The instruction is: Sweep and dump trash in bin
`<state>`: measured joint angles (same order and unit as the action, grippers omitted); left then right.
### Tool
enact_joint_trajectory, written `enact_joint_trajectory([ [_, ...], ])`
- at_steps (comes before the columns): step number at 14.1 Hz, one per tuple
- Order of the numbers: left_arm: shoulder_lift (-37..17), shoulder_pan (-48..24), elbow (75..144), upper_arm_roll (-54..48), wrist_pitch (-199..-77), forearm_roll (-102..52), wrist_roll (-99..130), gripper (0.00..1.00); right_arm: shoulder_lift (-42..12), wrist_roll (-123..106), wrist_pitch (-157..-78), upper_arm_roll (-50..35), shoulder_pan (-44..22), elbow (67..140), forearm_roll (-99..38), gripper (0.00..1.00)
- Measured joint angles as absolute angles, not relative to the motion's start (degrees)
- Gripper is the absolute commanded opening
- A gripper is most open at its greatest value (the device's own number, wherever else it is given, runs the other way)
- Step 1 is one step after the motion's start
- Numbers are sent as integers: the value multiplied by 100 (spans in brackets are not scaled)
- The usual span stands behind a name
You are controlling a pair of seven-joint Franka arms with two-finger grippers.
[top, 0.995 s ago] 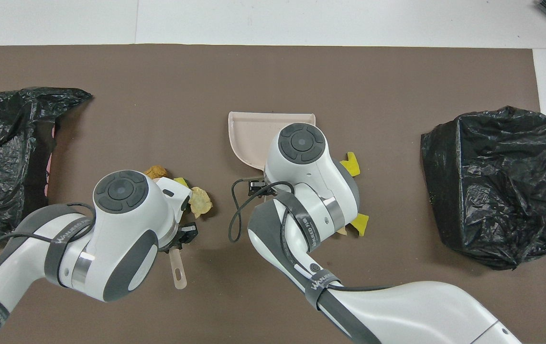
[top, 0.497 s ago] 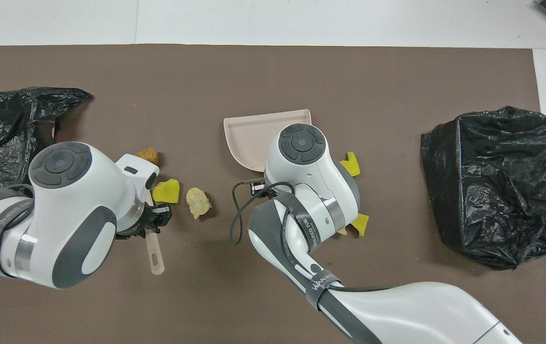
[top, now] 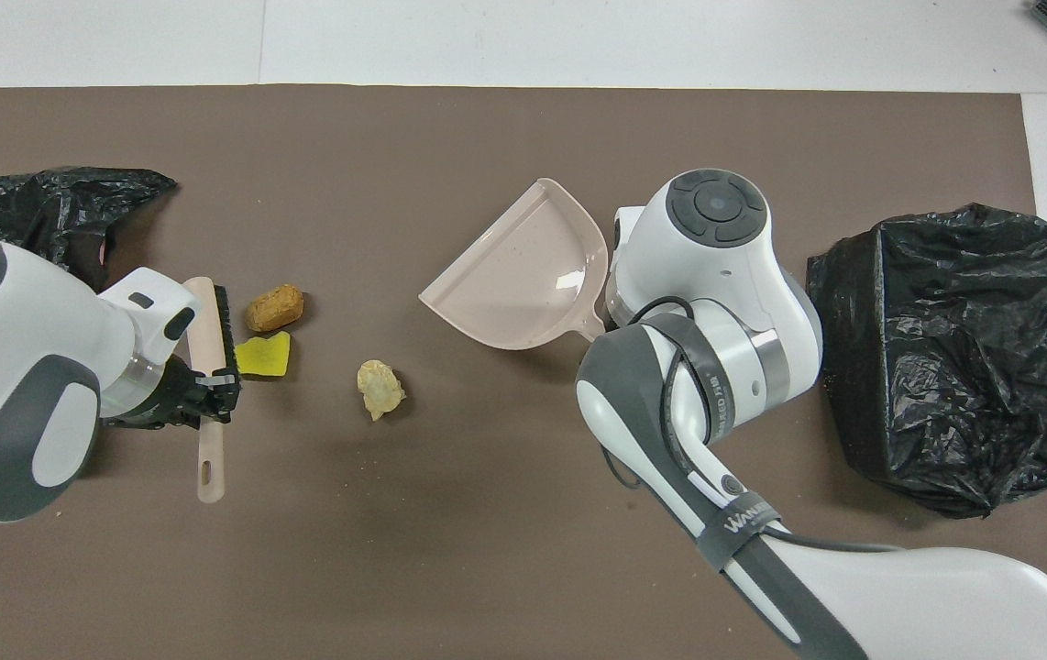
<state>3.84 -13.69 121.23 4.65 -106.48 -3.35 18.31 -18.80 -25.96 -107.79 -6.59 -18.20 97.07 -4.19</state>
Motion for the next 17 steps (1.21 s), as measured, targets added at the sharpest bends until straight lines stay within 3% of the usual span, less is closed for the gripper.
enact_joint_trajectory([
  [10, -113, -502, 12198, 466, -11377, -332, 39, 0, -1614, -4152, -11153, -701, -2369, 10632, 268, 0],
  [17, -403, -992, 12219, 315, -11557, -332, -272, 0, -1613, -3847, -11153, -705, -2798, 10723, 304, 0],
])
